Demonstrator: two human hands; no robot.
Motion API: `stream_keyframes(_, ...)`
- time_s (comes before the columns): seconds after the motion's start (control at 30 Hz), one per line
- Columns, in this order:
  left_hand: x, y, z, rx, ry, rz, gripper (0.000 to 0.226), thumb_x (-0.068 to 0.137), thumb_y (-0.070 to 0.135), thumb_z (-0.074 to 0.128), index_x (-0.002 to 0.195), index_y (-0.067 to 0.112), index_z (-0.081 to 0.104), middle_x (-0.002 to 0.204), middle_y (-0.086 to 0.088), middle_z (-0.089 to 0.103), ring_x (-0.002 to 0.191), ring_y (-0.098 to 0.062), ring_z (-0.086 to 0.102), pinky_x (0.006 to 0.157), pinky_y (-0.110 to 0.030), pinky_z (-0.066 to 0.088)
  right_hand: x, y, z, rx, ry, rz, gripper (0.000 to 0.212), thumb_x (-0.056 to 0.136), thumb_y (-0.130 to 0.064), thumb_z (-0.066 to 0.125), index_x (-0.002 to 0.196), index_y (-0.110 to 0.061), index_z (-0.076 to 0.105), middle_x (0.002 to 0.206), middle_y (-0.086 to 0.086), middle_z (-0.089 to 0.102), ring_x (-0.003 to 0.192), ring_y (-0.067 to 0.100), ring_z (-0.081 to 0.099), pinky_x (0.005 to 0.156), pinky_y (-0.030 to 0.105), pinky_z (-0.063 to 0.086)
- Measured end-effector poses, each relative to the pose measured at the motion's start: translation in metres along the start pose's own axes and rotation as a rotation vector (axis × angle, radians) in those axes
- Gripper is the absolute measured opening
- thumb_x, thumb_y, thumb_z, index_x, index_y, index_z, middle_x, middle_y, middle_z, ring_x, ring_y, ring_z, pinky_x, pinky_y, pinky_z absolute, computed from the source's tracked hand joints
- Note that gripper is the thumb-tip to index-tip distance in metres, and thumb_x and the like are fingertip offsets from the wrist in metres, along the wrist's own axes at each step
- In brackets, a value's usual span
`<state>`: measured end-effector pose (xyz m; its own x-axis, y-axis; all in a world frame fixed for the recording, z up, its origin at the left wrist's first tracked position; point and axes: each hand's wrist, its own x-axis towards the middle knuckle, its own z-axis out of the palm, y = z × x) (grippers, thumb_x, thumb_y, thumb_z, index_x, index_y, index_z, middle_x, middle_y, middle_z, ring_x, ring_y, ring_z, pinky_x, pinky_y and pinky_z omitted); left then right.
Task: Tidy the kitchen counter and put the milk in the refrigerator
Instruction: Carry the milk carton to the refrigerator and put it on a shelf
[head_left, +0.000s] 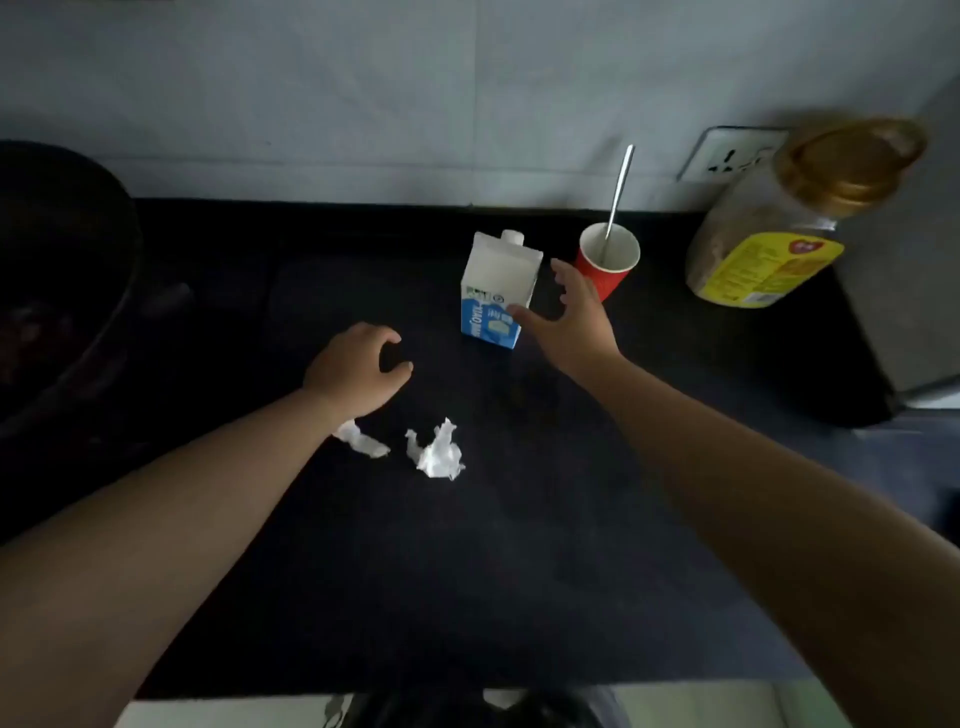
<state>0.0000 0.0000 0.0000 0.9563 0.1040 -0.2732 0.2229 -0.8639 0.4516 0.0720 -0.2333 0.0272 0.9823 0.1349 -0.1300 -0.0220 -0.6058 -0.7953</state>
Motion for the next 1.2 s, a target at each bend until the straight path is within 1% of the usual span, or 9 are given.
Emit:
stream_keyframes(0.1,0.019,-0.009,0.010,0.117,0.039,0.014,0.056,0.087,0.041,0.055,0.136,0.017,0.042,0.146,-0.008,0.037,0.133,-0.027,0.035,0.104,-0.046,0.037,0.015,0.000,0.010,0.069,0.018,-0.014,0.087,0.076,-0.031,0.074,0.144,-0.025,0.021,0.143,0.004,0.037,0.126,0.016,0.039,0.096,0.029,0.039)
stream_keyframes(0.23,0.032,-0.022,0.029,0.276,0.025,0.083,0.063,0.089,0.045,0.049,0.144,0.021,0.030,0.154,-0.011,0.022,0.141,-0.028,0.020,0.110,-0.047,0.026,0.027,0.003,0.028,0.173,0.026,-0.035,0.088,0.074,-0.030,0.076,0.143,-0.031,0.021,0.140,0.000,0.039,0.123,0.010,0.041,0.099,0.031,0.041)
stream_keyframes(0.33,0.033,-0.031,0.036,0.295,0.065,0.131,0.061,0.088,0.048,0.044,0.142,0.022,0.033,0.150,-0.015,0.029,0.138,-0.032,0.026,0.108,-0.053,0.028,0.030,0.006,0.035,0.232,0.043,-0.032,0.088,0.073,-0.027,0.077,0.142,-0.033,0.023,0.140,-0.003,0.039,0.125,0.010,0.042,0.097,0.025,0.041)
stream_keyframes(0.47,0.034,-0.036,0.038,0.307,0.074,0.149,0.064,0.085,0.055,0.029,0.139,0.023,0.037,0.146,-0.015,0.035,0.134,-0.034,0.033,0.104,-0.055,0.031,0.027,0.007,0.038,0.225,0.073,-0.031,0.085,0.072,-0.020,0.077,0.139,-0.034,0.026,0.138,-0.006,0.039,0.123,0.004,0.040,0.082,0.005,0.039)
stream_keyframes(0.63,0.033,-0.038,0.041,0.284,0.039,0.138,0.065,0.085,0.056,0.027,0.140,0.023,0.035,0.149,-0.015,0.031,0.137,-0.035,0.029,0.107,-0.057,0.028,0.017,0.001,0.032,0.185,0.170,-0.032,0.072,0.067,-0.030,0.080,0.126,-0.032,0.039,0.121,-0.011,0.044,0.110,0.001,0.044,0.083,0.014,0.041)
stream_keyframes(0.77,0.033,-0.036,0.039,0.257,0.041,0.139,0.064,0.086,0.056,0.030,0.141,0.023,0.035,0.150,-0.015,0.030,0.138,-0.035,0.027,0.108,-0.057,0.024,-0.001,-0.002,0.028,0.205,0.170,0.005,0.074,0.066,-0.032,0.079,0.129,-0.031,0.039,0.127,-0.008,0.042,0.116,0.005,0.043,0.090,0.024,0.046)
stream_keyframes(0.87,0.032,-0.033,0.036,0.257,0.039,0.141,0.060,0.089,0.049,0.043,0.142,0.022,0.034,0.152,-0.015,0.026,0.140,-0.034,0.023,0.110,-0.056,0.023,-0.018,-0.004,0.020,0.185,0.178,0.046,0.076,0.065,-0.035,0.080,0.129,-0.036,0.039,0.124,-0.007,0.044,0.114,0.005,0.045,0.089,0.024,0.046)
stream_keyframes(1.03,0.033,-0.031,0.025,0.337,-0.079,0.109,0.062,0.093,0.048,0.035,0.148,0.025,0.017,0.157,-0.010,0.009,0.144,-0.028,0.009,0.114,-0.049,0.018,-0.048,-0.003,0.009,0.166,0.178,0.091,0.077,0.065,-0.038,0.080,0.129,-0.042,0.038,0.118,-0.008,0.045,0.111,0.006,0.046,0.089,0.027,0.046)
stream_keyframes(1.2,0.010,-0.012,0.006,0.284,-0.067,0.101,0.058,0.094,0.047,0.036,0.146,0.022,0.026,0.154,-0.007,0.024,0.142,-0.025,0.018,0.112,-0.048,0.023,-0.081,0.001,-0.009,0.178,0.153,0.093,0.081,0.069,-0.037,0.078,0.136,-0.040,0.033,0.117,-0.017,0.042,0.114,0.005,0.045,0.090,0.025,0.045)
